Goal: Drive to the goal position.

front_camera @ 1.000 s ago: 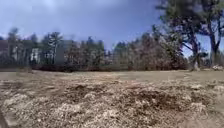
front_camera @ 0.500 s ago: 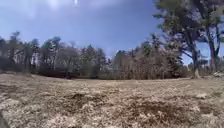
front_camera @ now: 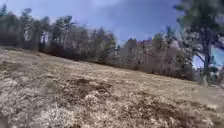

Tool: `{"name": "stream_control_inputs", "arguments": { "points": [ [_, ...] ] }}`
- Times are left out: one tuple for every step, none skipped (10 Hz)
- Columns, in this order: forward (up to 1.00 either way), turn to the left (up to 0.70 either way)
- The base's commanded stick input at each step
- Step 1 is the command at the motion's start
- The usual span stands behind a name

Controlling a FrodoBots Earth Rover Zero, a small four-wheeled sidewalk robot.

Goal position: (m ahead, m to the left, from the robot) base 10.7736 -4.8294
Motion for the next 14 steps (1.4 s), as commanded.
{"name": "stream_control_inputs", "arguments": {
  "points": [
    [0.7,0.0],
    [0.7,0.0],
    [0.7,0.0],
    [0.7,0.0],
    [0.7,0.0],
    [0.7,0.0],
    [0.7,0.0],
    [0.7,0.0],
    [0.7,0.0],
    [0.7,0.0],
    [0.7,0.0],
    [0.7,0.0],
    [0.7,0.0],
    [0.7,0.0]
  ]
}}
